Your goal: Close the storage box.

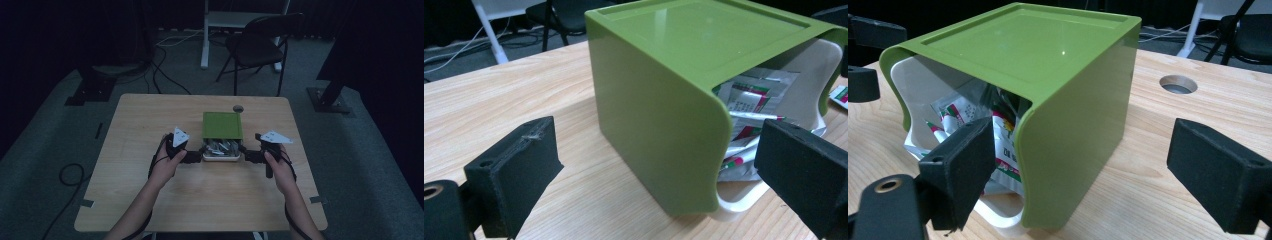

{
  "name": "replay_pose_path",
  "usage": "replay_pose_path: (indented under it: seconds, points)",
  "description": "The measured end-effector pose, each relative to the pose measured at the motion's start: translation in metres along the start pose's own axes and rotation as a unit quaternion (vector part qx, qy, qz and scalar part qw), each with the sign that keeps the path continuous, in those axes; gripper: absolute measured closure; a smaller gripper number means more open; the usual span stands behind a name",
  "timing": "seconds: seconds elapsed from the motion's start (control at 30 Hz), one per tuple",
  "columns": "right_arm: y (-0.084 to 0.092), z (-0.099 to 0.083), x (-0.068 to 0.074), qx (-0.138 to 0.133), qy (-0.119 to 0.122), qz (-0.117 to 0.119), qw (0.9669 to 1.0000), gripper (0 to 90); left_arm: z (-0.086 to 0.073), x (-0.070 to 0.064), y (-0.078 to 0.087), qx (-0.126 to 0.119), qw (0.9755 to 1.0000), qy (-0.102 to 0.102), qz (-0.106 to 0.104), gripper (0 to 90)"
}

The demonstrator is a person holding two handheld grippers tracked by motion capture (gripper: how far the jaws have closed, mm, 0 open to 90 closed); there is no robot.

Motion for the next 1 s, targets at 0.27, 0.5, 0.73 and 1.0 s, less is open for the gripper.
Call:
replay_pose_path:
  seconds: [0.27,0.5,0.73,1.0]
  points:
    - [0.008,-0.004,-0.001,0.004,-0.002,-0.011,0.9999,11.9,-0.005,0.006,0.004,0.000,1.0000,0.001,0.008,4.7]
    - [0.018,-0.007,-0.002,0.006,0.002,-0.014,0.9999,11.9,-0.013,0.013,0.010,0.005,0.9998,0.005,0.019,4.7]
    - [0.027,-0.016,-0.003,0.011,0.011,-0.024,0.9996,11.9,-0.020,0.022,0.018,0.009,0.9996,0.005,0.026,4.7]
    - [0.037,-0.027,-0.005,0.017,0.004,-0.036,0.9992,11.4,-0.028,0.034,0.031,0.011,0.9990,0.016,0.039,4.7]
Point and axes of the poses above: each handheld gripper's, and its own axes: y roughly backward along the jaws, z roughly out of its top, x roughly to its left, the point moved 3 cm from there along -y, roughly forward along the jaws, and after that the axes turned 11 degrees about y, right-handed, at the moved point
